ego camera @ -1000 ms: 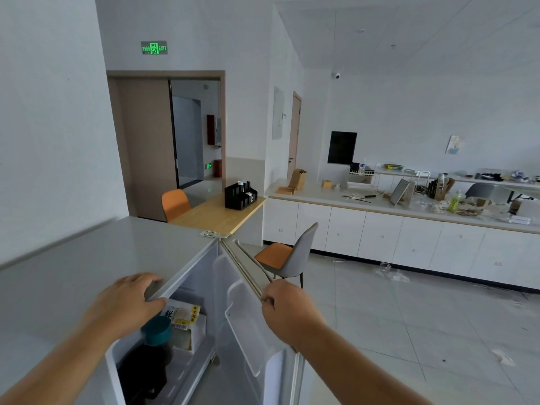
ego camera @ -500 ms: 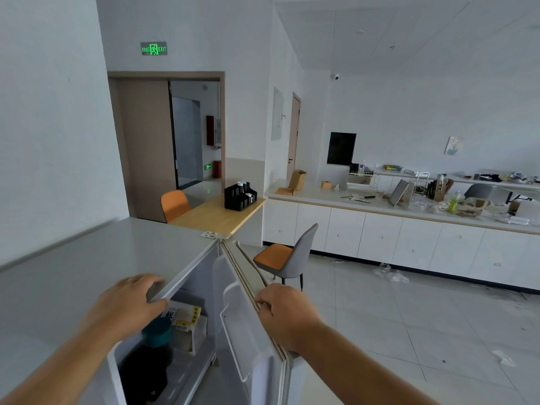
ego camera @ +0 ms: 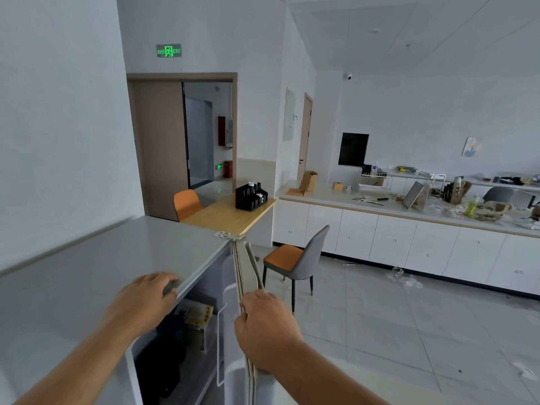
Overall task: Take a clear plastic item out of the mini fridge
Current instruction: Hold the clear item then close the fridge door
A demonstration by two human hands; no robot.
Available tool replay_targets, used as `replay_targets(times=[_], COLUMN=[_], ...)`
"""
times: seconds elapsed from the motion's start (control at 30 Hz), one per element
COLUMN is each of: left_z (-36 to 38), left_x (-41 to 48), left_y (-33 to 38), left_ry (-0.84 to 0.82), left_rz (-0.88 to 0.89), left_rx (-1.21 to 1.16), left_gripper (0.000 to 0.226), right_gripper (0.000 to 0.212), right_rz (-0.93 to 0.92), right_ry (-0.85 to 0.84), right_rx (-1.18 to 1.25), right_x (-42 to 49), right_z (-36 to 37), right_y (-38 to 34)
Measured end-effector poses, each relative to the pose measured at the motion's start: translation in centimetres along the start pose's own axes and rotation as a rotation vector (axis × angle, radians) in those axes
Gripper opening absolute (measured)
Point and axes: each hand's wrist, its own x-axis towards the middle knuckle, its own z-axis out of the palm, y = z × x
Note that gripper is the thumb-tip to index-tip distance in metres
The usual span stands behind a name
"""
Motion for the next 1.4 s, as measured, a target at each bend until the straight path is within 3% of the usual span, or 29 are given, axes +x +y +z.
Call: replay_targets(times=[0.57,0.97,1.4], left_z=[-0.3,-0.9,-0.6], left_x=[-0.3,-0.5,-0.1], left_y=[0.1,0.5,-0.1], left_ry=[0.031,0.012,0.0], left_rz=[0.006,-0.01,-0.012], left_rx=[-0.024,-0.025,-0.049], left_gripper=[0.03,0.039,0.039], right_gripper=[0.018,0.046,0.037], right_rz=[-0.206,-0.271,-0.257], right_ry=[-0.137,-0.208,-0.188], right_rx=[0.081,0.055,0.047], right_x=[0.5,2.6,4.8], right_z=[0.0,2.1,4.7], right_y=[-1.2,-3.6,-6.9])
